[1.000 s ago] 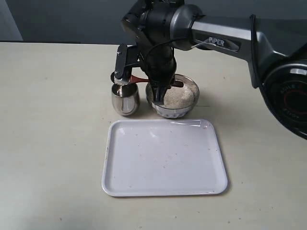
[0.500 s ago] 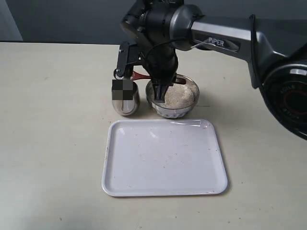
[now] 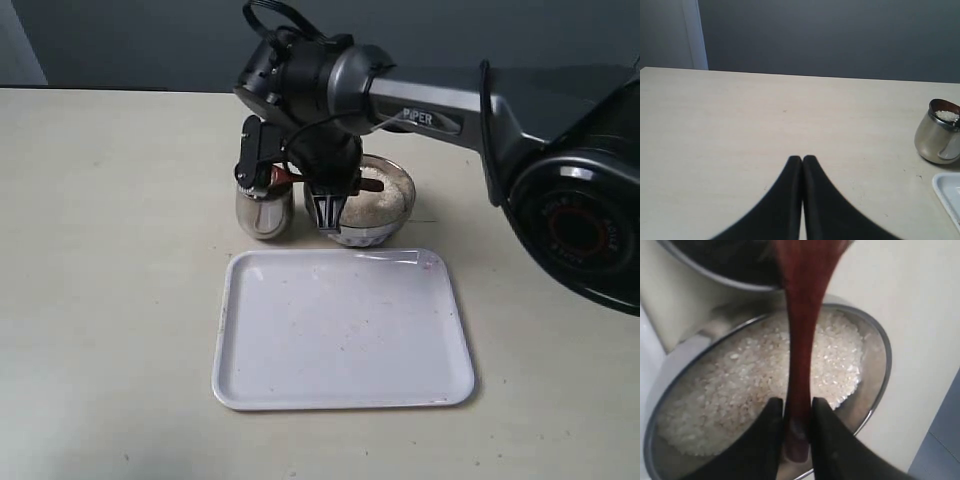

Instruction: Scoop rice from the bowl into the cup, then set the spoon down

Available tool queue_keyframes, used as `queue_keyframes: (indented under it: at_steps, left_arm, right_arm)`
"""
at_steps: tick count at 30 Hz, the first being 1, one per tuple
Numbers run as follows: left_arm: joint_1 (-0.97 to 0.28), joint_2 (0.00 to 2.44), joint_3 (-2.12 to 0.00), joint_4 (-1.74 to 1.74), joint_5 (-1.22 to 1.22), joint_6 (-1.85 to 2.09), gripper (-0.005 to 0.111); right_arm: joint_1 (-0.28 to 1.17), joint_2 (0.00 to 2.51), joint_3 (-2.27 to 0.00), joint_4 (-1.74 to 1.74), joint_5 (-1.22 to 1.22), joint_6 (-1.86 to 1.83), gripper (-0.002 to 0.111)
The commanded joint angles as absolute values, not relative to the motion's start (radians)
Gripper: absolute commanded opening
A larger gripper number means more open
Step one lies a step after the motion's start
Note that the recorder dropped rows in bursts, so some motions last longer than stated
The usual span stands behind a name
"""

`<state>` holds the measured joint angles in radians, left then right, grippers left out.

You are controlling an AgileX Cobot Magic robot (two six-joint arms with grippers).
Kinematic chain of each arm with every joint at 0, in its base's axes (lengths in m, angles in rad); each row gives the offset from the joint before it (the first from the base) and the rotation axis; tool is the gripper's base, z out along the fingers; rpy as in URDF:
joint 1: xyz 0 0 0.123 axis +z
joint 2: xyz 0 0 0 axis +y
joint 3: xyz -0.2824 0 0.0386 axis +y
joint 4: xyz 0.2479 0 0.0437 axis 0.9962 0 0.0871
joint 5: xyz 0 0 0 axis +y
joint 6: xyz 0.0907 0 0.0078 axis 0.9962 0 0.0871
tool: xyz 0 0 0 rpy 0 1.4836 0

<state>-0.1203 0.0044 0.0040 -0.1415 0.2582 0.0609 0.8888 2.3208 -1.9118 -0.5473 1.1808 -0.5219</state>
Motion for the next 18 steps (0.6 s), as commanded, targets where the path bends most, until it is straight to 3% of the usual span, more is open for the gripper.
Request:
queue_keyframes:
  at_steps: [1, 18]
  left_arm:
    - [-0.132, 0.000, 0.000, -0.140, 0.245, 0.054, 0.001]
    - [-0.132, 0.000, 0.000, -0.140, 0.245, 0.054, 0.001]
  right_arm:
    - [0.891, 2.323, -1.920, -0.576, 1.188, -0.501, -0.001]
    - [0.908, 2.323, -1.920, -0.651, 1.188, -0.461, -0.001]
